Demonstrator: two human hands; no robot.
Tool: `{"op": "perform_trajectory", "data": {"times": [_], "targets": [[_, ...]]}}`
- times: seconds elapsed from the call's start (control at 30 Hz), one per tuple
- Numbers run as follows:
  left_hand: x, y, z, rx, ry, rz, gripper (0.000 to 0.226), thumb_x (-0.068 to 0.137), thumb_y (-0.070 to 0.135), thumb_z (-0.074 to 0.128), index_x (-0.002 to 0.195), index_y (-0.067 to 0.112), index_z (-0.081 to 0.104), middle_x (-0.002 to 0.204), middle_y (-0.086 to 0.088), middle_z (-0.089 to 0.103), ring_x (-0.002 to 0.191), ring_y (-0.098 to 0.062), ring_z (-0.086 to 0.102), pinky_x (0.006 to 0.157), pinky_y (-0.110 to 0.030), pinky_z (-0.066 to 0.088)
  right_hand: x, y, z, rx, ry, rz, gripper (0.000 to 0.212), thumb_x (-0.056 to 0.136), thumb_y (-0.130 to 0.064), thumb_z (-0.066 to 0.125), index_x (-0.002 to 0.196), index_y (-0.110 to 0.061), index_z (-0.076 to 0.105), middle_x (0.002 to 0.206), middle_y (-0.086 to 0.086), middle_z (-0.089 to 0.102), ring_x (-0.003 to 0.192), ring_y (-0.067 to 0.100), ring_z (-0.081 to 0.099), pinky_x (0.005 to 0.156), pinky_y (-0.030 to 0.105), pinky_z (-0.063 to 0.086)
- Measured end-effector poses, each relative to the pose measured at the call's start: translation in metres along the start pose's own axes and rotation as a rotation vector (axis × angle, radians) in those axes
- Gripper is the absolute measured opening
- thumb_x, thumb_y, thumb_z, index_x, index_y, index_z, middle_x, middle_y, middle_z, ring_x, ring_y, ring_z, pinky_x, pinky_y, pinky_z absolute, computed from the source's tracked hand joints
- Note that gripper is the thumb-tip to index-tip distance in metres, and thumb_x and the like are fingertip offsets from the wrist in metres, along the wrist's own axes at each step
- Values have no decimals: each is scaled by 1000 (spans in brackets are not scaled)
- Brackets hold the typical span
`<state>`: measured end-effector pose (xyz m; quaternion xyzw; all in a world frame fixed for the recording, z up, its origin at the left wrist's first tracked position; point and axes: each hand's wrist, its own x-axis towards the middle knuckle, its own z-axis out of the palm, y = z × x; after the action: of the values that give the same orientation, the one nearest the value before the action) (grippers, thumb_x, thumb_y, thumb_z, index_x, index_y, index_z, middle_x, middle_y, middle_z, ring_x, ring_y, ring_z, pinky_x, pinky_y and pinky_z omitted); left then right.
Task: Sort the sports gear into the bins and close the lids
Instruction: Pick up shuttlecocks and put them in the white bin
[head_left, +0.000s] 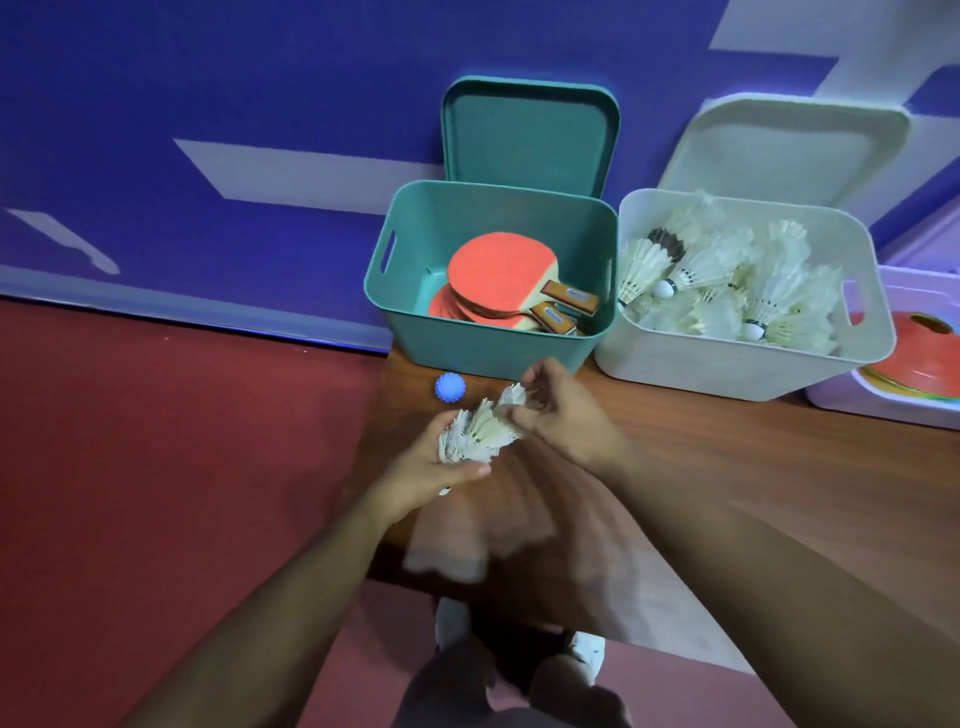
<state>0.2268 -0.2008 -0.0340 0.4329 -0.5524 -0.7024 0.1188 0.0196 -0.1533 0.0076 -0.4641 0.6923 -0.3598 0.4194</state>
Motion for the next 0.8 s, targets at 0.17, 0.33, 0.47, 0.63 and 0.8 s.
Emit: {"op": "perform_trajectory", "data": {"times": [0.17,0.33,0.47,0.63,0.8], "targets": [[0,-11,-38,28,40,48,61,78,-13,70,129,12,47,116,-1,63,100,-2,62,83,-16,47,13,-7,46,17,-67,-20,41,74,-43,80,102,-28,54,98,-6,67,81,5,62,80,31,53],[-1,-25,-77,23,113,47,53,78,-2,76,121,21,54,108,3,68,95,-4,63,81,-19,49,29,-24,71,128,-3,21,35,89,-43,66,118,-24,60,113,-9,66,101,-2,60,90,9,43],[1,-34,-104,0,173,26,57,77,0,77,124,22,54,109,3,69,95,-6,63,82,-22,48,53,-13,80,9,191,60,21,99,-30,52,106,-14,64,101,0,68,97,12,61,84,16,43],[6,-41,-128,-37,224,35,57,77,-4,76,124,20,53,110,2,68,97,-8,63,85,-25,48,85,26,95,-530,-103,44,53,90,-24,58,140,-26,44,123,12,50,115,32,54,104,35,42],[11,-45,-135,-67,230,44,57,77,-3,77,118,28,55,111,2,68,98,-7,63,87,-28,49,108,39,119,-658,-245,81,66,85,-25,62,147,-32,38,142,12,40,124,35,50,108,39,40]]}}
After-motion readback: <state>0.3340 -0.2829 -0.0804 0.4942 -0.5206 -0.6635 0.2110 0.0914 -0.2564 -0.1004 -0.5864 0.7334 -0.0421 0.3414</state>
